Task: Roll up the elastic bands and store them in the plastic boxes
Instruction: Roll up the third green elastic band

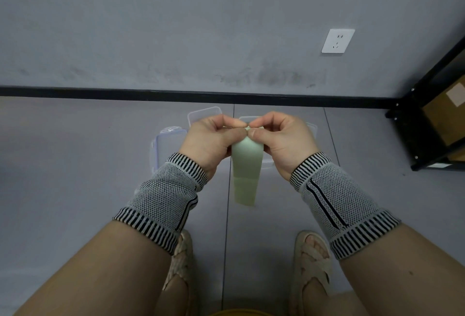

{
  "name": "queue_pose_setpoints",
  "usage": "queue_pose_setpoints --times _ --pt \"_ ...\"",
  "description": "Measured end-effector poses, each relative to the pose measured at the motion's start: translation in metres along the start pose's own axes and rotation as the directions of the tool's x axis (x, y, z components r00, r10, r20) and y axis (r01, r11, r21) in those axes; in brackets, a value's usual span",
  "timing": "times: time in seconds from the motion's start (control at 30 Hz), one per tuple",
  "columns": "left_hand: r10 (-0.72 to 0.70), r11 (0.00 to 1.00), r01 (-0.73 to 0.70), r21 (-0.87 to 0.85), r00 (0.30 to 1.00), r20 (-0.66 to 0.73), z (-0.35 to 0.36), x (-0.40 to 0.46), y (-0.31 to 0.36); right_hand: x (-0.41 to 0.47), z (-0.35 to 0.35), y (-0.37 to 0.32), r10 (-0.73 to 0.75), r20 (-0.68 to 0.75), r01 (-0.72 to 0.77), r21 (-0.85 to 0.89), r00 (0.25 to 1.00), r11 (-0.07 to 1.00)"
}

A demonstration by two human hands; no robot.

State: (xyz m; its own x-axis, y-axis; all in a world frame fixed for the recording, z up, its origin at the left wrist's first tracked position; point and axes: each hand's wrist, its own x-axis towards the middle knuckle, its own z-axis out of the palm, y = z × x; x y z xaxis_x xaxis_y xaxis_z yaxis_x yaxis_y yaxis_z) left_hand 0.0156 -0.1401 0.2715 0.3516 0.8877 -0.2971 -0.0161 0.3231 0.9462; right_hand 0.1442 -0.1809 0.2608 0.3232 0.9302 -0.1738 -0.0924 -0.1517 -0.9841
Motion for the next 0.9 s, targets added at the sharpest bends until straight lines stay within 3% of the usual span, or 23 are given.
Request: queue_pose_setpoints --times 0.23,0.43,0.63,0.8,0.9 --pt "0.072 0.994 -0.068 0.081 0.997 -0.039 -0.0024 0.0011 0.0004 -0.0029 0.0014 -0.0021 0.018 0.085 -0.028 0.114 0.996 0.993" --pt "0.087 0.992 -0.083 0.095 0.995 -0.041 -0.0025 0.0011 0.0002 -0.0025 -0.0006 0.0010 -0.078 0.017 0.079 -0.136 0.997 0.988" --pt "0.033 0.999 -0.031 0.044 0.998 -0.051 -0.0017 0.0016 0.0006 0.0001 -0.0022 0.0036 -0.092 -0.021 0.089 -0.126 0.996 0.988" --pt "-0.019 0.989 0.031 0.146 0.996 -0.082 -0.0045 0.0023 0.0033 0.0010 -0.0027 0.0043 -0.098 -0.008 0.096 -0.110 0.995 0.989" --pt "-0.021 0.992 0.028 0.124 0.998 -0.060 -0.0068 0.0025 0.0046 0.0005 -0.0025 0.0039 -0.105 -0.009 0.104 -0.089 0.994 0.991"
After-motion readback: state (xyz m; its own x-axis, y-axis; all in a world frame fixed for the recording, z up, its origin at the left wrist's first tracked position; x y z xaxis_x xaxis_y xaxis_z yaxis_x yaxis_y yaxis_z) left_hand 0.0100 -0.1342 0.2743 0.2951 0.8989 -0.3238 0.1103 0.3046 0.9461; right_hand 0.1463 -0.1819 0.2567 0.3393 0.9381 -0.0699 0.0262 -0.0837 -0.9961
